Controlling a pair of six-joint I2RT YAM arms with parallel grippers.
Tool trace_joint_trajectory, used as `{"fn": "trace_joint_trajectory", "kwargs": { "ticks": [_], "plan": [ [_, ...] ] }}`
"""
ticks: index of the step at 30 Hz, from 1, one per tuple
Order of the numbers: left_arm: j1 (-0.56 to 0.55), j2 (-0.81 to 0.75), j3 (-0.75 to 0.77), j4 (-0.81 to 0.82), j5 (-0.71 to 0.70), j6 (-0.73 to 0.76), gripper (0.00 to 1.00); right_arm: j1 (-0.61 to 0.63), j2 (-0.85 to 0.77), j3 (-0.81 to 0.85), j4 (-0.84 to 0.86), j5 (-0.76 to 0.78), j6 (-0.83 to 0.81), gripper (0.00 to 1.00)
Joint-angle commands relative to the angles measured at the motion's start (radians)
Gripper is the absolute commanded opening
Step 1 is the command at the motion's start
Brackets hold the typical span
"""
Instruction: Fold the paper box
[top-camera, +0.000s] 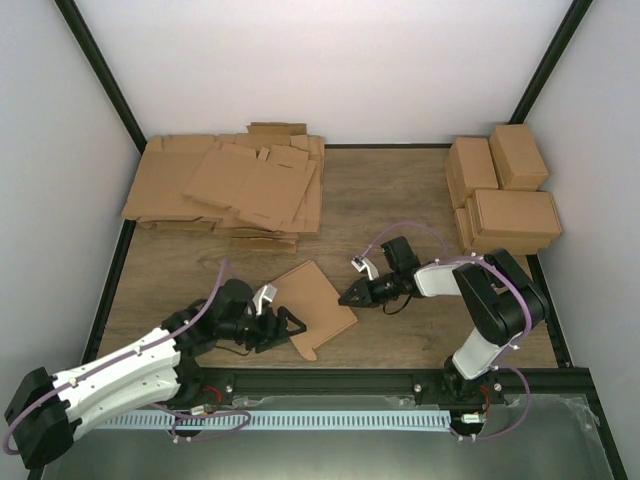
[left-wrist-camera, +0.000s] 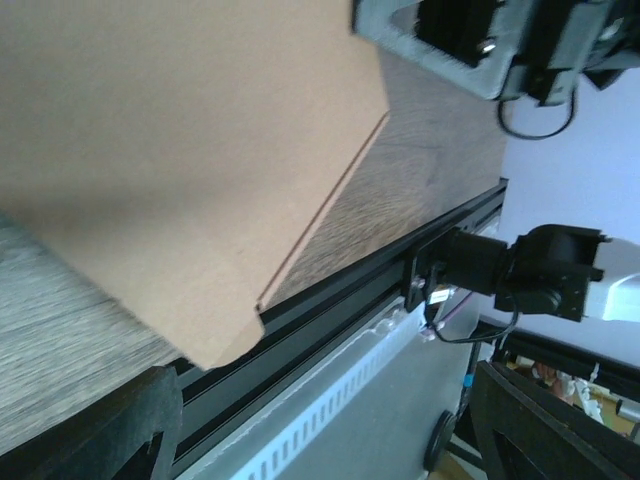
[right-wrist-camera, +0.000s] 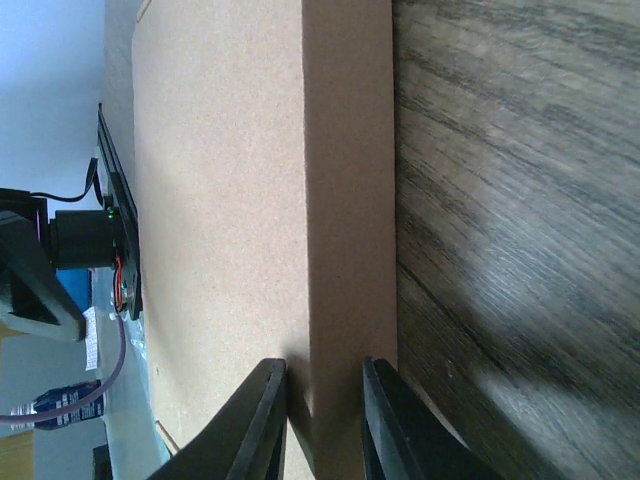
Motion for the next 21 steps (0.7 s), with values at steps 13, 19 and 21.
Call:
{"fn": "trace_joint_trajectory", "kwargs": {
  "ticks": [13, 19, 21],
  "plan": [
    [0.236, -0.181, -0.128, 0.029, -0.076, -0.057, 0.39, -0.035, 0.009, 0.001, -0.054, 0.176, -0.003, 0.18],
    [0.304, -0.124, -0.184, 0.095, -0.056, -0.037, 0.23, -0.046, 0.000, 0.002, -0.064, 0.195, -0.004, 0.18],
    [0.335, -0.027, -0.212, 0.164, -0.017, -0.022, 0.15, -0.050, -0.002, 0.002, -0.065, 0.199, -0.003, 0.18]
  ]
}}
